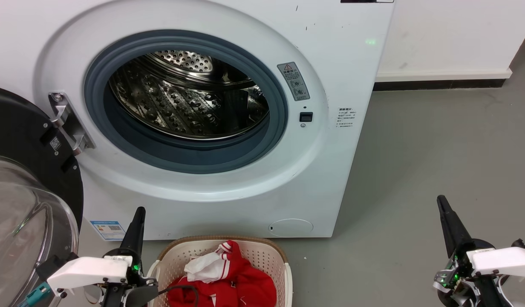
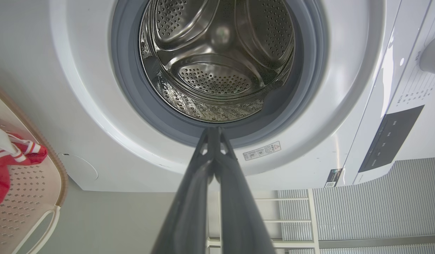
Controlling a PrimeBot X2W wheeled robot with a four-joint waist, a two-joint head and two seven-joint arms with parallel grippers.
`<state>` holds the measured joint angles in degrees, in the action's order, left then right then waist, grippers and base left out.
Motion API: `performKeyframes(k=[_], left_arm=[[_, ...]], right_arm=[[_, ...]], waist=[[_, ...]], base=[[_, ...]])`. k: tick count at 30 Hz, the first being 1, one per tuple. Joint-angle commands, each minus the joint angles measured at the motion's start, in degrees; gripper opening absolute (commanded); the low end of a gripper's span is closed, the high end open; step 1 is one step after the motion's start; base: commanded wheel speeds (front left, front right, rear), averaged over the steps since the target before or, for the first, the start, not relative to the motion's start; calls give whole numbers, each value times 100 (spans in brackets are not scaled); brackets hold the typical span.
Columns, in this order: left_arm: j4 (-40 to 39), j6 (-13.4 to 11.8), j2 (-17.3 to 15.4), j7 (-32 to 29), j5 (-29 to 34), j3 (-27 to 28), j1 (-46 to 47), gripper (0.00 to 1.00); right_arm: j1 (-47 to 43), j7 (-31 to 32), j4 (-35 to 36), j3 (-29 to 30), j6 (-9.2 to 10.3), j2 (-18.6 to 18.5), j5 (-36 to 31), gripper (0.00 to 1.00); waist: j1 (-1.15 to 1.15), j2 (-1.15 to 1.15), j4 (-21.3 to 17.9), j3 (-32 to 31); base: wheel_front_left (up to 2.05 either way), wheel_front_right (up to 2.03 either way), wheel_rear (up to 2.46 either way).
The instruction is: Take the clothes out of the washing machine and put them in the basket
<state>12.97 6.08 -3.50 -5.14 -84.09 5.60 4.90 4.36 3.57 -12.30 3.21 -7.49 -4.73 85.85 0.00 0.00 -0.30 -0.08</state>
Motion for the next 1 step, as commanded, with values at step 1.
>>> performKeyframes(k=[1], left_arm=[[13,49,3,-30,-123,21,71,0]], right_arm=[[98,18,-22,24,0,2,127,0]], waist=[[0,0,2,2]], base=[[0,0,0]])
